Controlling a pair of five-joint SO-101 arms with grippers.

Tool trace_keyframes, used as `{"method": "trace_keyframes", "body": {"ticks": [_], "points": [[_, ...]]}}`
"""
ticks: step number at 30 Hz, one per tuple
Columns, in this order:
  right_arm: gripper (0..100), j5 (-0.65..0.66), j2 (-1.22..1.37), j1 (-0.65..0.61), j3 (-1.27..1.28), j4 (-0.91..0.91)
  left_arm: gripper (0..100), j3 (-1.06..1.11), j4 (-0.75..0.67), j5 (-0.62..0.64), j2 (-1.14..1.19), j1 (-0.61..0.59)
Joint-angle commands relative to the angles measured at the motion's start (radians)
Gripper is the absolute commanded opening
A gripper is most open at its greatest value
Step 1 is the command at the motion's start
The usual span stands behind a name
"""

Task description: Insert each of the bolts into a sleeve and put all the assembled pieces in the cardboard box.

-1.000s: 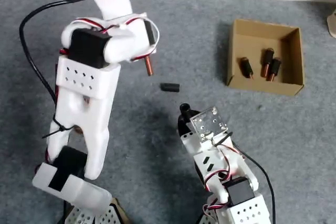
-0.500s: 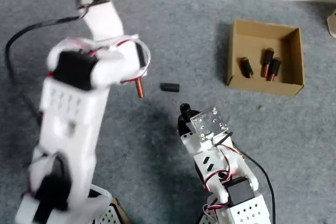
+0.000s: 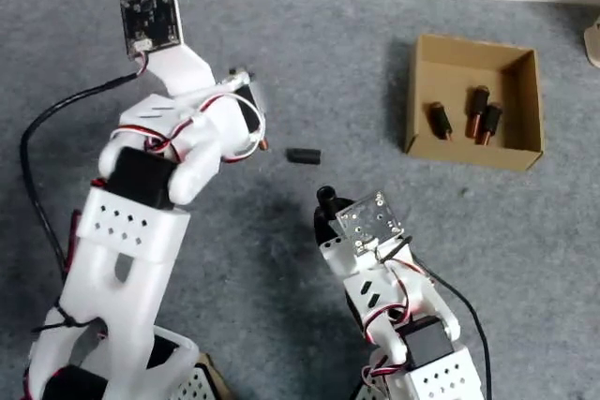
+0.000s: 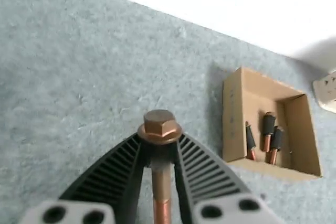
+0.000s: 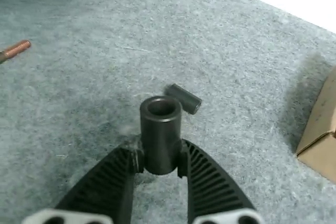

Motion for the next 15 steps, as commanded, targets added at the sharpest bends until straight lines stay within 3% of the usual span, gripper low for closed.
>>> {"method": "trace_keyframes", "body": {"ticks": [1, 7, 15], "points": [[0.5, -0.009, -0.012, -0.012, -0.005, 0.004, 0, 0.064, -0.091, 0.021, -0.044, 0.025], [0.5, -0.006, -0.012, -0.012, -0.005, -0.001, 0, 0.236, -0.233, 0.025, -0.081, 0.076], [0.5, -0.006, -0.010, -0.010, -0.004, -0.035, 0, 0.519, -0.488, 0.018, -0.338, 0.094]]}}
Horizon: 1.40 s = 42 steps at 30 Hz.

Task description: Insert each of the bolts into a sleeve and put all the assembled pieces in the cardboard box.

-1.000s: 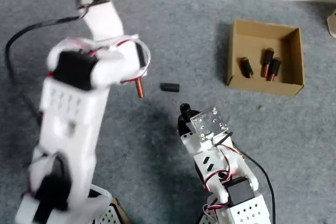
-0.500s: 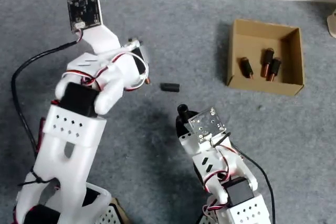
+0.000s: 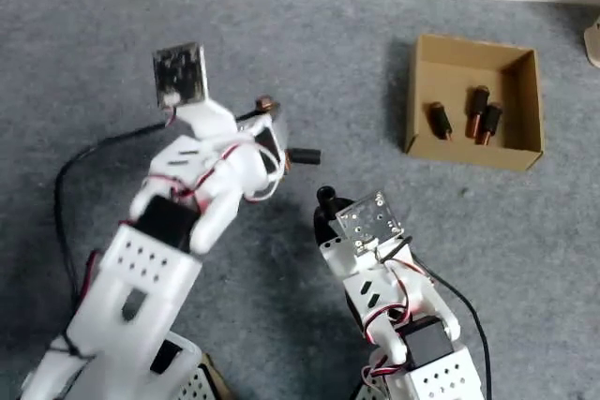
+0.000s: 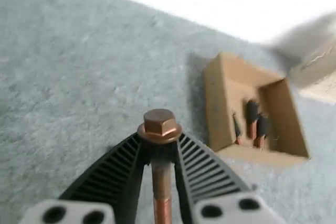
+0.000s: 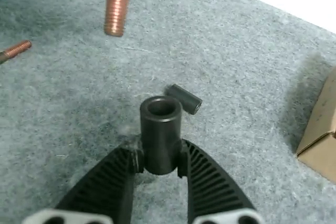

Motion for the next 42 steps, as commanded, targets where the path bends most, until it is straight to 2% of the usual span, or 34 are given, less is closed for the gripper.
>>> {"method": "trace_keyframes", "body": {"ticks": [1, 9, 13, 18, 29, 33, 42], "points": [[0.5, -0.008, -0.010, -0.010, -0.004, -0.035, 0, 0.081, -0.130, 0.002, -0.125, 0.008], [0.5, -0.012, -0.010, -0.012, -0.004, -0.033, 0, 0.133, -0.163, 0.008, -0.189, 0.022], [0.5, -0.015, -0.010, -0.012, -0.004, -0.033, 0, 0.177, -0.170, 0.005, -0.211, 0.081], [0.5, -0.032, -0.010, -0.012, -0.004, -0.033, 0, 0.278, -0.290, 0.000, -0.275, 0.114], [0.5, -0.032, -0.010, -0.012, -0.004, -0.033, 0, 0.420, -0.460, 0.008, -0.328, 0.140], [0.5, -0.032, -0.010, -0.012, -0.004, -0.033, 0, 0.432, -0.470, 0.003, -0.328, 0.196], [0.5, -0.032, -0.010, -0.012, -0.004, -0.033, 0, 0.433, -0.468, 0.009, -0.329, 0.203]]}}
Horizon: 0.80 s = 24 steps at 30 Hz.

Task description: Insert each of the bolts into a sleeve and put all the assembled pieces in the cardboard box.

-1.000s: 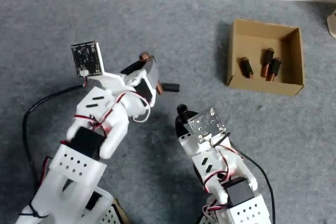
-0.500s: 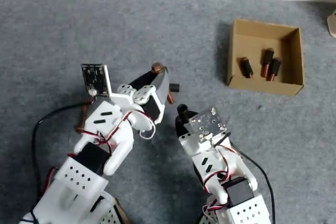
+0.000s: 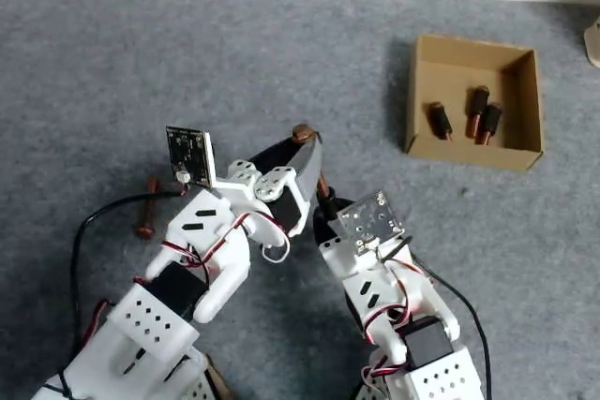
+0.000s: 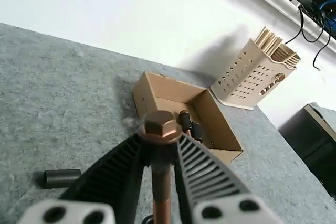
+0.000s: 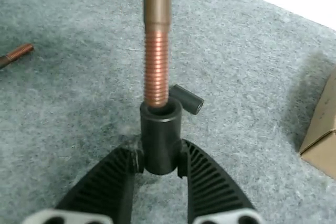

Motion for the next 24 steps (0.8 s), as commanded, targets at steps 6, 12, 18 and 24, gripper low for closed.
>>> {"method": "trace_keyframes", "body": {"ticks": [6, 12, 18, 24], "points": [[0.5, -0.011, -0.010, -0.007, -0.004, -0.031, 0, -0.007, -0.032, 0.002, -0.027, 0.015], [0.5, -0.014, -0.010, -0.007, -0.004, -0.031, 0, 0.025, -0.035, -0.008, -0.024, 0.015], [0.5, -0.015, -0.010, -0.007, -0.004, -0.030, 0, 0.085, -0.089, -0.091, -0.024, 0.041], [0.5, -0.017, -0.012, -0.007, -0.007, -0.002, 0, 0.165, -0.288, -0.091, -0.024, 0.039]]}}
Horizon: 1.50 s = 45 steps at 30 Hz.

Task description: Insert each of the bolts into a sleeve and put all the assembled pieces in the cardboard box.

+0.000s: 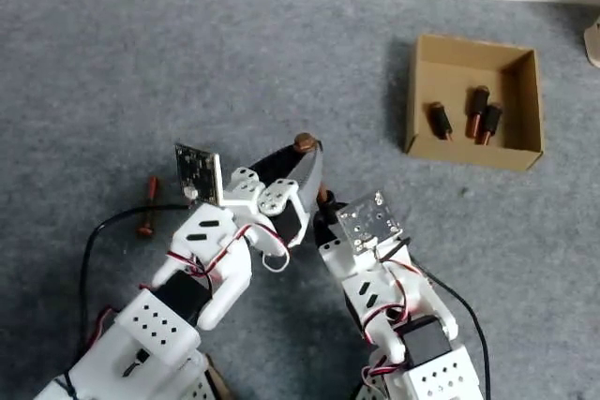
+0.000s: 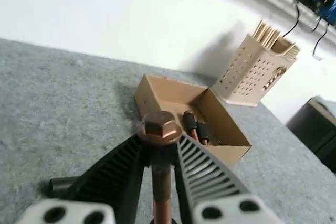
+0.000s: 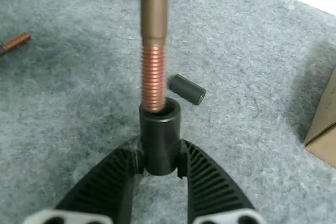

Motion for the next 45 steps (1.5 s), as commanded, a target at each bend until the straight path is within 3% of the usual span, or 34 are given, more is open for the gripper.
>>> {"method": "trace_keyframes", "body": {"ticks": [1, 9, 14, 19, 29, 40, 42, 45], "points": [[0.5, -0.011, -0.013, -0.004, -0.027, -0.004, 0, 0.004, -0.083, -0.006, -0.019, 0.021], [0.5, -0.012, -0.013, -0.004, -0.025, -0.005, 0, 0.007, -0.080, -0.008, -0.019, 0.021], [0.5, -0.012, -0.018, -0.004, -0.025, -0.005, 0, 0.070, -0.087, -0.124, -0.024, 0.074], [0.5, -0.011, -0.022, 0.001, -0.025, -0.005, 0, 0.090, -0.080, -0.140, -0.027, 0.070], [0.5, -0.009, -0.022, 0.001, -0.025, -0.008, 0, 0.134, 0.114, -0.141, -0.027, 0.067], [0.5, -0.008, -0.024, 0.001, -0.025, -0.008, 1, 0.177, 0.130, -0.141, -0.027, 0.079], [0.5, -0.008, -0.024, 0.001, -0.025, -0.008, 5, 0.176, 0.155, -0.140, -0.027, 0.085], [0.5, -0.008, -0.024, 0.001, -0.025, -0.008, 19, 0.165, 0.242, -0.133, -0.027, 0.117]]}}
